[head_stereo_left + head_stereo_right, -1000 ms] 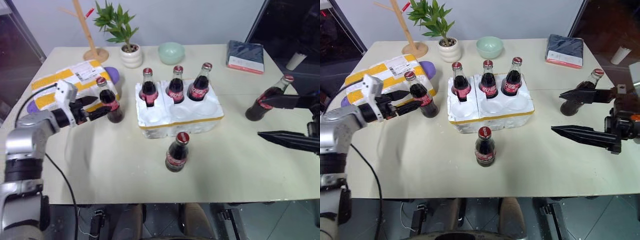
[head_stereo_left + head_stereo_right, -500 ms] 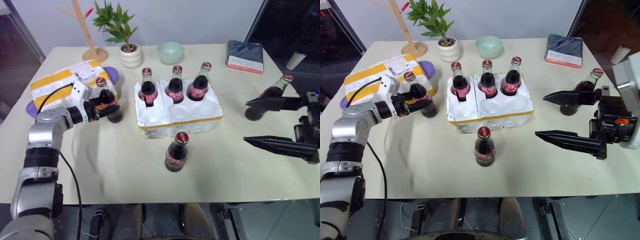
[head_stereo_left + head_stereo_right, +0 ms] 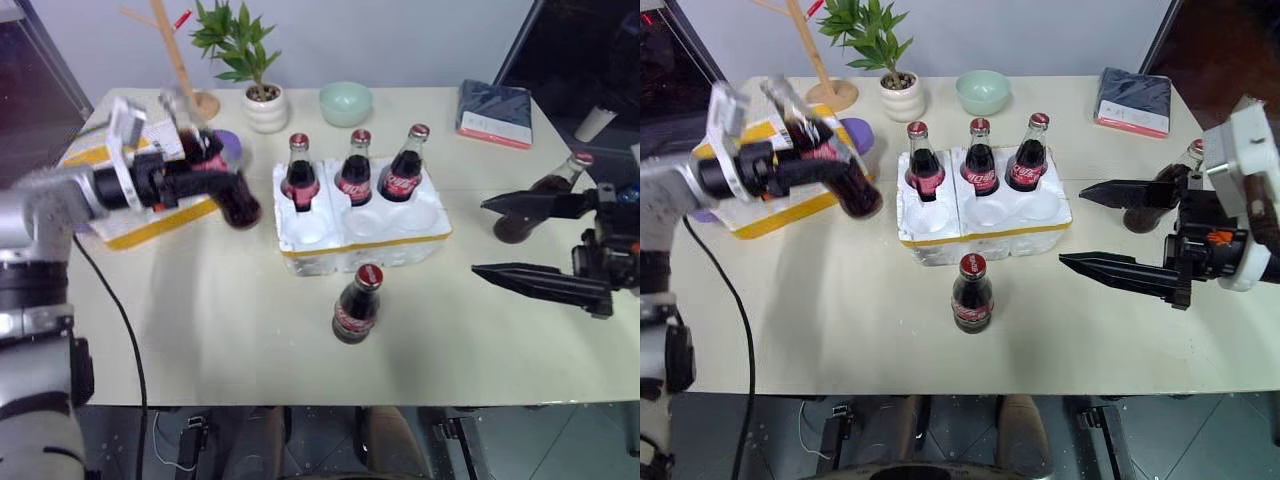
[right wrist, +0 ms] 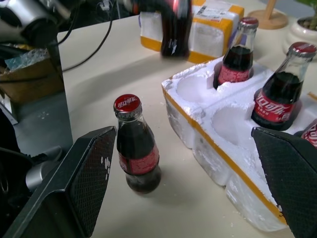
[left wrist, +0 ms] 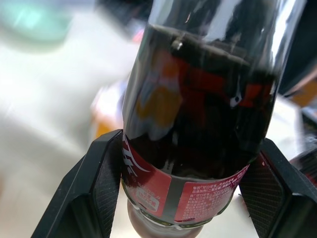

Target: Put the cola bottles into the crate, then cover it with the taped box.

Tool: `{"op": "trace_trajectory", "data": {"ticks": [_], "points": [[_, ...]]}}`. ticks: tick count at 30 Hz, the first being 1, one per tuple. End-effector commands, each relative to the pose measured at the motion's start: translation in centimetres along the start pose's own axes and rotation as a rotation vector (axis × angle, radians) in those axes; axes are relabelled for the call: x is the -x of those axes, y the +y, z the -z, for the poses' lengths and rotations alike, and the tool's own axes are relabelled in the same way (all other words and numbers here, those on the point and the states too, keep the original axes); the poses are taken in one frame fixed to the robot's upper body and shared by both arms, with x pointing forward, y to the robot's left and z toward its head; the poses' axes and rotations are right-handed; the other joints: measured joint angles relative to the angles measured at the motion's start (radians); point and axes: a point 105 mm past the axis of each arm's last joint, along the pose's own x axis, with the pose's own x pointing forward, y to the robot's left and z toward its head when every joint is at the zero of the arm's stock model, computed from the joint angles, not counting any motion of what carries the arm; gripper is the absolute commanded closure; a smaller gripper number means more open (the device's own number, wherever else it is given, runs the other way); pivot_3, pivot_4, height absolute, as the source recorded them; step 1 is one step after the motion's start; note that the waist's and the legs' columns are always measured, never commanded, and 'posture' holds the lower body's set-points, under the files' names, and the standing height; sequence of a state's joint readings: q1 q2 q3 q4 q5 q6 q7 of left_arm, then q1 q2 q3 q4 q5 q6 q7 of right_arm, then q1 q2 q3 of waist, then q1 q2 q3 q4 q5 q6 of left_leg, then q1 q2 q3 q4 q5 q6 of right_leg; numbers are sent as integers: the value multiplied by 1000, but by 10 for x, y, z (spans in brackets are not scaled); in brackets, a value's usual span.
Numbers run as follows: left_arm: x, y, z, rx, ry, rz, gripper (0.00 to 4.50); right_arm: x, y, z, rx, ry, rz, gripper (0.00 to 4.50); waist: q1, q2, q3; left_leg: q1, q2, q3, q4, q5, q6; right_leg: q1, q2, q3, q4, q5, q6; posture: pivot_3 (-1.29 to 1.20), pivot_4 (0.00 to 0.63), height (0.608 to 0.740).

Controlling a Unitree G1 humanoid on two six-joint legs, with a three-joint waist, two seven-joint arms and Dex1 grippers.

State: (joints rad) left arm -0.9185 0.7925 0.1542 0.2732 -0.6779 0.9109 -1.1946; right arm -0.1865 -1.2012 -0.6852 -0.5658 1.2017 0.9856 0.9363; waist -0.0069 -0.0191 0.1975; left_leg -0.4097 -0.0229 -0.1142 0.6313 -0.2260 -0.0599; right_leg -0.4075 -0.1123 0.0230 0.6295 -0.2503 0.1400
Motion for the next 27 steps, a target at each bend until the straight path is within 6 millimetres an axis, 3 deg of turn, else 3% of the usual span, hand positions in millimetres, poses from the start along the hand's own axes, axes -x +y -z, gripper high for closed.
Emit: {"op": "trace_trajectory", "data": {"ticks": [1, 5, 8, 20, 27], "points": [[-19, -15, -29, -60, -77, 95, 1765, 2, -4, 0, 35, -4, 40, 0, -3, 0, 0, 0, 0, 0, 0, 0, 0, 0, 0, 0, 0, 0, 0, 0, 150, 739], [-48, -13, -21, -88, -38, 137, 1765, 4, -6, 3, 26, -6, 70, 0, -10, 1, 0, 1, 0, 0, -1, 0, 0, 0, 0, 0, 1, 0, 0, 0, 150, 739], [-62, -14, 3, -147, 61, 188, 1765, 7, -7, 4, 22, -10, 100, 0, -13, 1, 0, 1, 0, 0, -2, 0, 0, -1, 0, 0, 1, 0, 0, 0, 150, 739], [-79, -13, 39, -321, 225, 249, 1765, 8, -7, 17, -3, -6, 170, 0, -5, 1, 0, 0, 0, 0, -1, 0, 0, -1, 0, 0, 1, 0, 0, 0, 150, 739], [-96, -18, 85, -413, 278, 245, 1765, 1, -10, 24, 6, -5, 177, 0, -4, 1, 0, 0, 0, 0, -1, 0, 0, -1, 0, 0, 1, 0, 0, 0, 150, 739]]}}
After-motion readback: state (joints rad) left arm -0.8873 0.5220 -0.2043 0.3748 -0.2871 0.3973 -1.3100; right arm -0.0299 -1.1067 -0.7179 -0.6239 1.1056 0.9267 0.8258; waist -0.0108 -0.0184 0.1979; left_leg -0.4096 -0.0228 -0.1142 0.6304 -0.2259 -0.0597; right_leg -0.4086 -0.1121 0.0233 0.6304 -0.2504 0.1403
